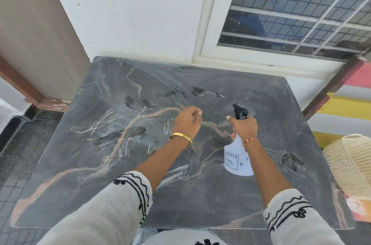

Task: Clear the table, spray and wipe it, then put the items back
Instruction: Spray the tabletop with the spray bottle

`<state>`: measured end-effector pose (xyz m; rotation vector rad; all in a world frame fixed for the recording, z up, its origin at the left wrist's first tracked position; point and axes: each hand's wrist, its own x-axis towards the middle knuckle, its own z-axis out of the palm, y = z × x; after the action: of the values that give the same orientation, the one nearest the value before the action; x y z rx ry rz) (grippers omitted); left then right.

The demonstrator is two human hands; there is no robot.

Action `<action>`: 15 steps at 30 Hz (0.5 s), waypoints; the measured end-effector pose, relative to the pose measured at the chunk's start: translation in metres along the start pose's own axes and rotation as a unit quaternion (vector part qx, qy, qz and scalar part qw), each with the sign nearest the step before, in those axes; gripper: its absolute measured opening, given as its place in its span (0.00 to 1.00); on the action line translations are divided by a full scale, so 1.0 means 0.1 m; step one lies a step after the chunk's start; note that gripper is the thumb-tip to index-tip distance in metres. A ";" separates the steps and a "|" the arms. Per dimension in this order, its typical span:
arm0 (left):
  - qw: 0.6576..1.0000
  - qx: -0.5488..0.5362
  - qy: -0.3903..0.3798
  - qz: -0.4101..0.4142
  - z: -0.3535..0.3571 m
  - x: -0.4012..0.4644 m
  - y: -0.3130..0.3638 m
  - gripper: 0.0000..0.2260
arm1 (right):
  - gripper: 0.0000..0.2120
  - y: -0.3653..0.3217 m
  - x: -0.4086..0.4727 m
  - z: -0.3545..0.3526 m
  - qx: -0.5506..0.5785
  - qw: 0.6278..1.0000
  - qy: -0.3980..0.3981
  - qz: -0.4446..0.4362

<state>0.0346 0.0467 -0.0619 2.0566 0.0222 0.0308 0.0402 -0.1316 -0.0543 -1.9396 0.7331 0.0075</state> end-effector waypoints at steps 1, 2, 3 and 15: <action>1.000 0.003 -0.004 0.005 0.03 0.00 0.02 0.07 | 0.15 0.02 0.01 -0.01 0.009 1.000 0.000 0.004; 1.000 0.006 -0.009 0.010 0.06 -0.01 0.03 0.07 | 0.14 0.04 0.02 -0.05 0.025 1.000 0.002 0.009; 1.000 0.009 -0.011 0.015 0.09 0.00 0.04 0.07 | 0.13 0.05 0.04 -0.07 0.044 0.999 0.004 0.012; 0.999 0.019 -0.047 0.009 0.33 0.02 0.07 0.07 | 0.09 0.18 0.10 -0.23 0.139 0.987 0.053 0.053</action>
<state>0.0380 0.0137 -0.0709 2.0941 -0.0555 -0.0552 0.0323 -0.1605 -0.0605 -1.6434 0.8601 -0.1258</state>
